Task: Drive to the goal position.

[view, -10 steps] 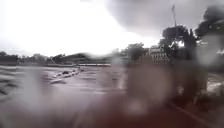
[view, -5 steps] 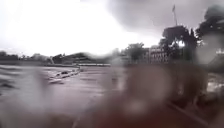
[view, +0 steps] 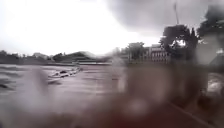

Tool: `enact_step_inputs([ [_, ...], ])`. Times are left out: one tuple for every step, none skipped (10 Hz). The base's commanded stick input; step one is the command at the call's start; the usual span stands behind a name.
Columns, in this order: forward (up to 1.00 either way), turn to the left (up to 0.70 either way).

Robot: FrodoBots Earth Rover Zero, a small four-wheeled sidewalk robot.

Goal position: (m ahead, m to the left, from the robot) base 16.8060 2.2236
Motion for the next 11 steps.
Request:
enact_step_inputs([
  [0.45,0.00],
  [0.45,0.00],
  [0.45,0.00],
  [0.45,0.00],
  [0.45,0.00],
  [0.45,0.00],
  [0.45,0.00],
  [0.45,0.00],
  [0.45,0.00],
  [0.45,0.00],
  [0.45,0.00],
])
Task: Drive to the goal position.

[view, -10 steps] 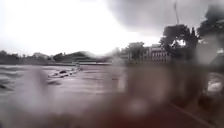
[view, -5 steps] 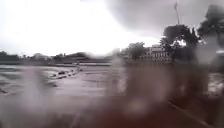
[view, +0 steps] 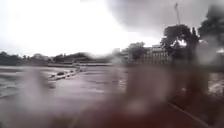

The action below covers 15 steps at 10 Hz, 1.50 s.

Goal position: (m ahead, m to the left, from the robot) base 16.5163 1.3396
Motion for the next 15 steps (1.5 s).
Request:
enact_step_inputs([
  [0.45,0.00],
  [0.45,0.00],
  [0.45,0.00],
  [0.45,0.00],
  [0.45,0.00],
  [0.45,0.00],
  [0.45,0.00],
  [0.45,0.00],
  [0.45,0.00],
  [0.45,0.00],
  [0.45,0.00],
  [0.45,0.00],
  [0.45,0.00],
  [0.45,0.00],
  [0.45,0.00],
])
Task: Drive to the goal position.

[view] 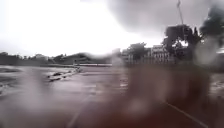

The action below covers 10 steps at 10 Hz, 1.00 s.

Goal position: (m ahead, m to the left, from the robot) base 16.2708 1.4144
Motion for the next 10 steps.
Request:
enact_step_inputs([
  [0.45,0.00],
  [0.45,0.00],
  [0.45,0.00],
  [0.45,0.00],
  [0.45,0.00],
  [0.45,0.00],
  [0.45,0.00],
  [0.45,0.00],
  [0.45,0.00],
  [0.45,0.00],
])
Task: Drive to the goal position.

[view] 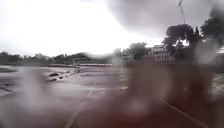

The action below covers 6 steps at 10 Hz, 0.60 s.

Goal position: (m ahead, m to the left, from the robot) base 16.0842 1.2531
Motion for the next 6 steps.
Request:
enact_step_inputs([
  [0.45,0.00],
  [0.45,0.00],
  [0.45,0.00],
  [0.45,0.00],
  [0.45,0.00],
  [0.45,0.00],
])
